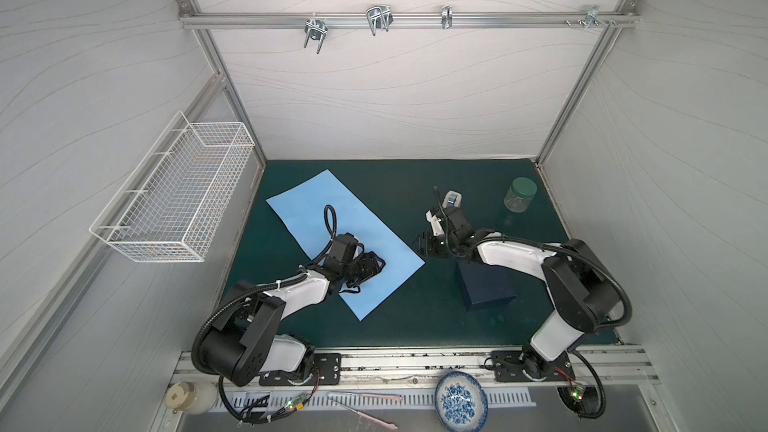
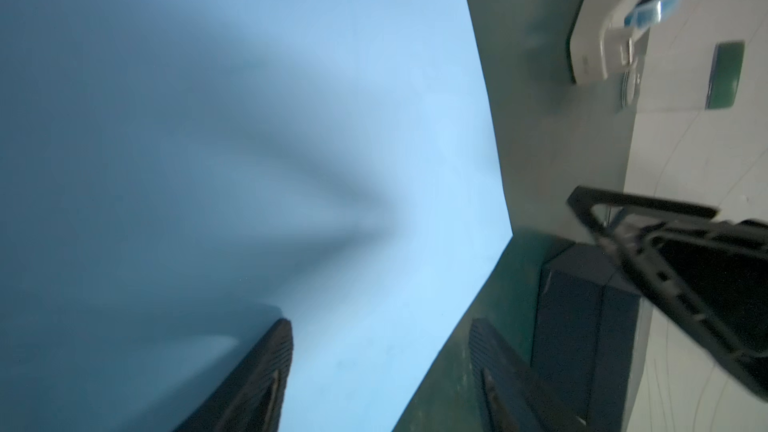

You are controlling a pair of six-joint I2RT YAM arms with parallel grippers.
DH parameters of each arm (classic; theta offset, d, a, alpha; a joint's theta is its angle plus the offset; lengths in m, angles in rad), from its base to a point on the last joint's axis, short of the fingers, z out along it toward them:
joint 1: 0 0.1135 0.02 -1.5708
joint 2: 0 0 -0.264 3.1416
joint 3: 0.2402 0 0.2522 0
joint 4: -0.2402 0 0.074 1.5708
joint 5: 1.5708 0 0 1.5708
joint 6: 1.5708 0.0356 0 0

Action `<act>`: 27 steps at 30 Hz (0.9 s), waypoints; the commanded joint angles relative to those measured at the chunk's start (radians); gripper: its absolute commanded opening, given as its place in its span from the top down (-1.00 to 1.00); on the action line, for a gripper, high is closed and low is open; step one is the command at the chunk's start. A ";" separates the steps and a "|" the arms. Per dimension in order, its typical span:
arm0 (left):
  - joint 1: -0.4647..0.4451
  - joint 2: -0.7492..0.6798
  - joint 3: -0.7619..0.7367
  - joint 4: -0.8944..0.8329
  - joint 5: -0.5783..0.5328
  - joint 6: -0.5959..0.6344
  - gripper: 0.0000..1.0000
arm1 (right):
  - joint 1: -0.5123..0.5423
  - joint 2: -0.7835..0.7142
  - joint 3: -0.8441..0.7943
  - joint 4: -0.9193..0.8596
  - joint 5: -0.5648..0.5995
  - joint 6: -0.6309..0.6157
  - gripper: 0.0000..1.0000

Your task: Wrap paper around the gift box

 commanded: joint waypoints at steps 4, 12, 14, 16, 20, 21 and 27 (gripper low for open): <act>0.046 -0.269 0.060 -0.427 -0.261 0.078 -0.41 | 0.029 -0.175 -0.066 -0.173 -0.004 -0.078 -0.32; 0.053 -0.518 -0.020 -0.763 -0.364 0.018 -0.64 | 0.163 -0.192 -0.094 -0.198 -0.015 -0.052 -0.43; 0.053 -0.518 -0.039 -0.746 -0.347 0.005 -0.68 | 0.176 -0.190 -0.105 -0.188 -0.018 -0.054 -0.44; 0.053 -0.496 -0.044 -0.701 -0.313 0.013 -0.69 | 0.176 -0.186 -0.116 -0.175 -0.021 -0.054 -0.44; 0.048 -0.416 -0.053 -0.595 -0.181 -0.003 -0.64 | 0.175 -0.189 -0.118 -0.180 -0.018 -0.066 -0.47; 0.042 -0.399 -0.061 -0.566 -0.160 -0.009 -0.63 | 0.176 -0.196 -0.119 -0.180 -0.015 -0.067 -0.48; -0.019 -0.326 -0.102 -0.345 -0.064 -0.069 -0.49 | 0.135 -0.252 -0.132 -0.197 0.000 -0.082 -0.49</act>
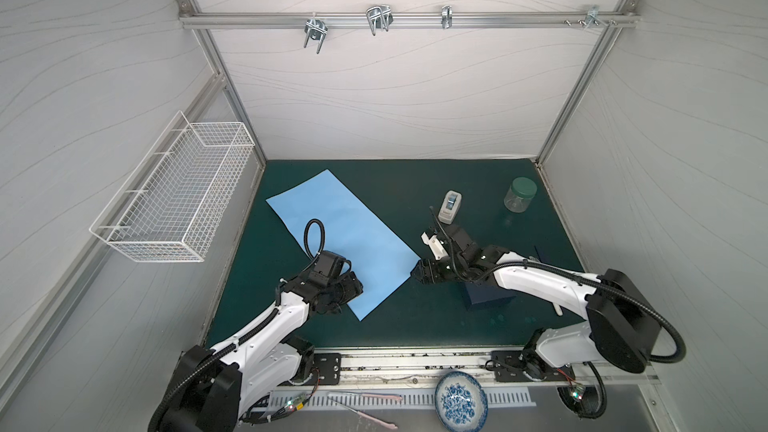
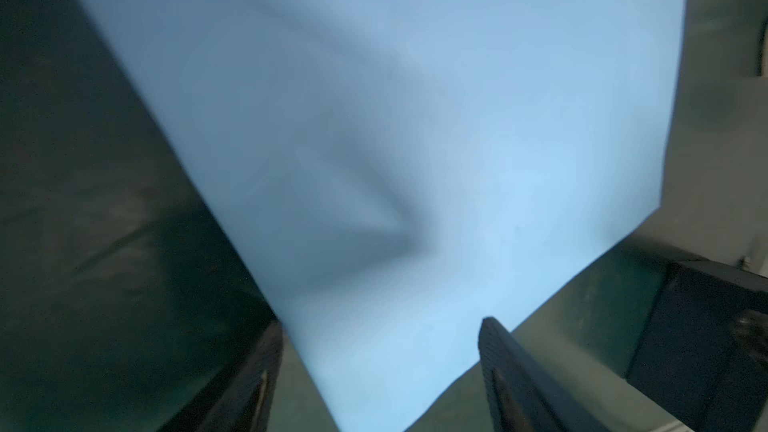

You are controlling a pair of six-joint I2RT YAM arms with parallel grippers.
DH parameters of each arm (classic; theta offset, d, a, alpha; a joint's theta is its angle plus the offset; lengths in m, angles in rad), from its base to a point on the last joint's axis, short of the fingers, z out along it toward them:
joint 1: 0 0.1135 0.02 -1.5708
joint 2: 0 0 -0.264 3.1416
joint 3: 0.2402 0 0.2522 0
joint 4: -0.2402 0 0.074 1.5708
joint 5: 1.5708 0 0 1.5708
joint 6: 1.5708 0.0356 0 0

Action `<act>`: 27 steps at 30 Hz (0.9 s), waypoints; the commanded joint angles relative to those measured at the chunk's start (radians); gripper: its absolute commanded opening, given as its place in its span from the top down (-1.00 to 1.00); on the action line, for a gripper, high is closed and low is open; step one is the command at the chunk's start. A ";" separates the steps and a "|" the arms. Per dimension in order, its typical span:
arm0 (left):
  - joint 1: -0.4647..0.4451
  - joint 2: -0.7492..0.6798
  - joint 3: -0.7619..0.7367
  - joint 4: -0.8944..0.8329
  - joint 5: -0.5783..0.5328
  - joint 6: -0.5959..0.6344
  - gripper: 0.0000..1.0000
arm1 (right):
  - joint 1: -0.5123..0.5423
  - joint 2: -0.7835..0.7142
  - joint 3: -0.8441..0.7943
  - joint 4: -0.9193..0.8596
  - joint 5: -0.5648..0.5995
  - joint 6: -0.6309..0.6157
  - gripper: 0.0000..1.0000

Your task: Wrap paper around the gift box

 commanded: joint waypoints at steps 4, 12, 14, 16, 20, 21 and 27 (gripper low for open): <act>-0.107 0.093 -0.028 0.323 0.112 -0.104 -0.41 | -0.084 -0.081 -0.007 -0.056 0.012 -0.046 -0.49; -0.339 0.447 0.186 0.667 0.152 -0.110 -0.34 | -0.260 -0.148 -0.006 -0.096 -0.003 -0.070 -0.49; -0.345 0.465 0.204 0.712 0.181 -0.099 -0.28 | -0.289 -0.177 -0.008 -0.122 0.004 -0.066 -0.48; -0.332 0.400 0.187 0.653 0.131 -0.043 -0.27 | -0.296 -0.211 -0.020 -0.140 0.019 -0.051 -0.44; -0.190 0.239 0.177 0.356 0.018 0.089 -0.32 | -0.199 -0.209 -0.057 -0.085 -0.014 0.042 -0.33; -0.116 0.226 0.167 0.346 0.045 0.093 -0.33 | -0.148 -0.186 -0.052 -0.076 -0.002 0.071 -0.32; 0.141 0.354 0.296 0.347 0.078 0.156 -0.33 | 0.095 -0.036 -0.065 0.101 0.043 0.312 -0.21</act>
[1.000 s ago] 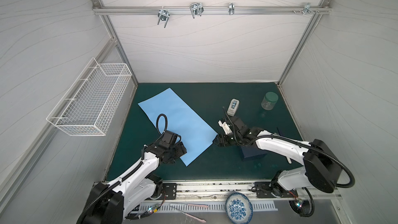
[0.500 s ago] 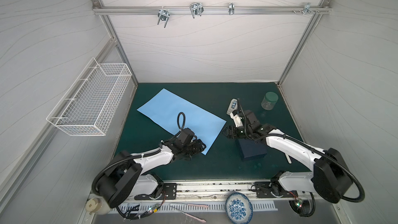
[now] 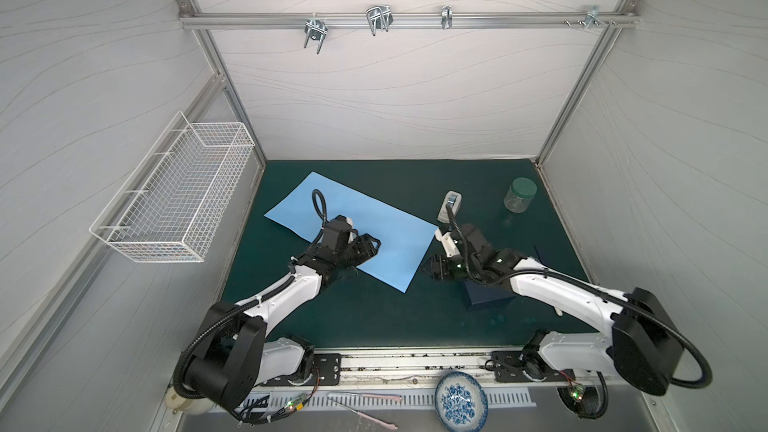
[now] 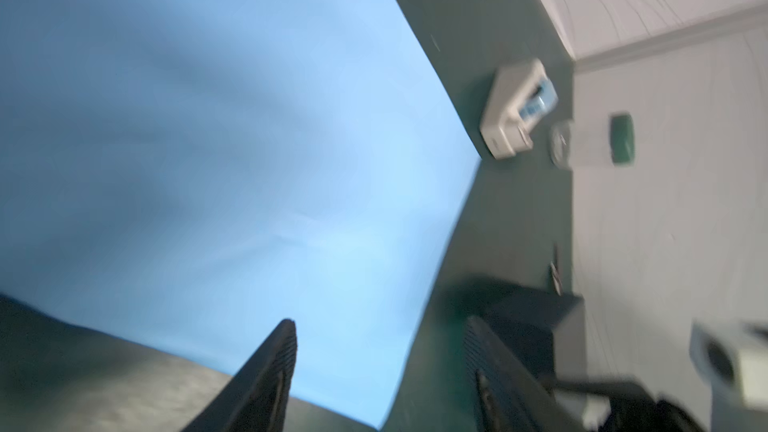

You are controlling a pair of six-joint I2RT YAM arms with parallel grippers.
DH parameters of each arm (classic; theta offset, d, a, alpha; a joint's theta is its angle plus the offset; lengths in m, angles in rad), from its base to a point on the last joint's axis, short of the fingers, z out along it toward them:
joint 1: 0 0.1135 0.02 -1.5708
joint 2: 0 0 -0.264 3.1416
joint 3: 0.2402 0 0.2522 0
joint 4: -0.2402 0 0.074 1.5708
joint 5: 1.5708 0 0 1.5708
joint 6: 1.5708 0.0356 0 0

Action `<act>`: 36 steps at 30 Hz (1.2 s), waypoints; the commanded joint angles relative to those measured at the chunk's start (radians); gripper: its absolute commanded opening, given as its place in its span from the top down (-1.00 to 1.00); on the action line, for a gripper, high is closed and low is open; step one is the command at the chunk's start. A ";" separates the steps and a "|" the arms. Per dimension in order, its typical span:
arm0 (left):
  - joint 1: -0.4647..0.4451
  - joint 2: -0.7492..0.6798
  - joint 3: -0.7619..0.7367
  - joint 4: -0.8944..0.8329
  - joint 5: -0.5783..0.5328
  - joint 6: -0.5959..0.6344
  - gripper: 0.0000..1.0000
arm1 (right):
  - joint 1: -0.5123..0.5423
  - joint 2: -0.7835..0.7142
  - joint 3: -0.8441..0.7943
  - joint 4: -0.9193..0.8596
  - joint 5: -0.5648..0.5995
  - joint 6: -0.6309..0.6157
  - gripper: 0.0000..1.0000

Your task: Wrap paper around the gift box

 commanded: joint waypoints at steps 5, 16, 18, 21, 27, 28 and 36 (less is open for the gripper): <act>0.148 0.275 0.187 0.035 0.068 0.072 -0.30 | 0.121 0.164 -0.026 0.206 0.055 0.277 -0.20; 0.157 0.372 0.121 0.103 0.068 0.087 -0.29 | 0.124 0.333 -0.032 0.359 0.067 0.353 -0.20; 0.157 0.366 0.100 0.109 0.069 0.084 -0.29 | 0.125 0.361 -0.036 0.400 0.061 0.377 -0.19; 0.157 0.354 0.076 0.112 0.071 0.079 -0.29 | 0.124 0.387 -0.057 0.471 0.058 0.423 -0.15; 0.159 0.330 0.060 0.091 0.054 0.096 -0.29 | 0.129 0.381 -0.120 0.628 0.098 0.495 -0.09; 0.159 0.328 0.059 0.091 0.052 0.097 -0.29 | 0.130 0.379 -0.127 0.650 0.105 0.501 -0.09; 0.160 0.339 0.056 0.096 0.053 0.099 -0.28 | 0.137 0.379 -0.176 0.837 0.206 0.468 -0.12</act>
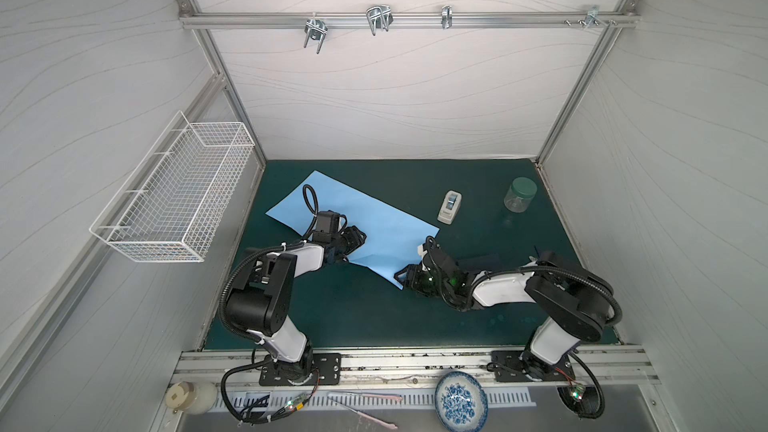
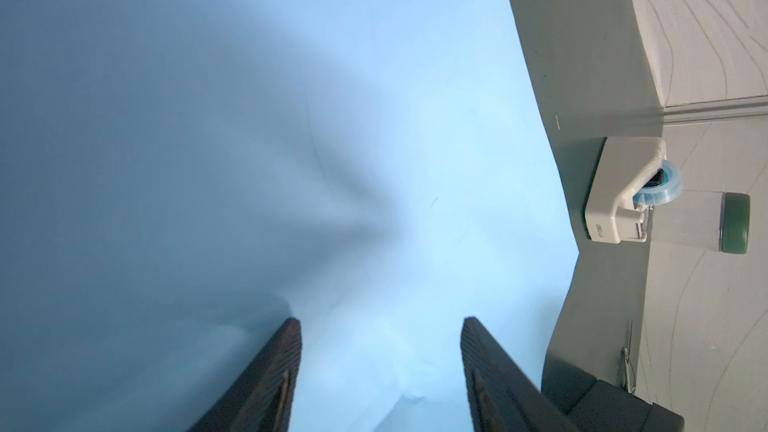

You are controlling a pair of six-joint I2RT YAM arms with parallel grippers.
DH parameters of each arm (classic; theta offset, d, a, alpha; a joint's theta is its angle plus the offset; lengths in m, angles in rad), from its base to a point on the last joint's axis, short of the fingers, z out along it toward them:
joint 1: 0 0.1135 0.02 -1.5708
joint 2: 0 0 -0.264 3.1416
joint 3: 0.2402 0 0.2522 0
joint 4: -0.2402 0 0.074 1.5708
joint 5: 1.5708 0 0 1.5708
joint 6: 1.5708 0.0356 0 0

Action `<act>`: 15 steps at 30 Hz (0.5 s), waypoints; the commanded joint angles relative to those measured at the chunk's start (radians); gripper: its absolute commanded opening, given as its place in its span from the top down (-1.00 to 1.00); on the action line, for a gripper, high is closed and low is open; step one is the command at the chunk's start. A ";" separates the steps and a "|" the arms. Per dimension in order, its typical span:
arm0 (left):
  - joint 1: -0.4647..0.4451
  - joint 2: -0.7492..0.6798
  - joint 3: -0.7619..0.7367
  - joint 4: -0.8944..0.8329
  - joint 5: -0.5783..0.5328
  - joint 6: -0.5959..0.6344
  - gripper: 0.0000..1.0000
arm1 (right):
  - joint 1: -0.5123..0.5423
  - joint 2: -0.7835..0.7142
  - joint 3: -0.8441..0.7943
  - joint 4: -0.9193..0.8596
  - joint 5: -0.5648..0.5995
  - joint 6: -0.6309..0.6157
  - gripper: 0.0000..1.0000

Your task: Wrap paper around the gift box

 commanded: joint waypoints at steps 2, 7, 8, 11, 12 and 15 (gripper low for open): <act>0.005 0.016 -0.022 -0.048 -0.011 0.008 -0.29 | 0.004 0.022 -0.011 0.108 0.101 -0.051 -0.15; 0.007 0.018 -0.025 -0.043 -0.006 0.011 -0.29 | -0.031 0.063 -0.020 0.226 0.069 -0.142 -0.26; 0.010 0.018 -0.027 -0.039 -0.007 0.012 -0.28 | -0.036 0.071 -0.021 0.253 0.060 -0.160 -0.28; 0.011 0.018 -0.029 -0.041 -0.004 0.012 -0.28 | -0.055 0.081 -0.012 0.239 0.040 -0.157 -0.16; 0.012 0.016 -0.031 -0.040 -0.002 0.011 -0.28 | -0.061 0.078 -0.003 0.205 0.041 -0.136 -0.06; 0.013 0.001 -0.040 -0.034 0.001 -0.004 -0.28 | -0.093 0.046 0.050 0.007 0.031 -0.080 0.46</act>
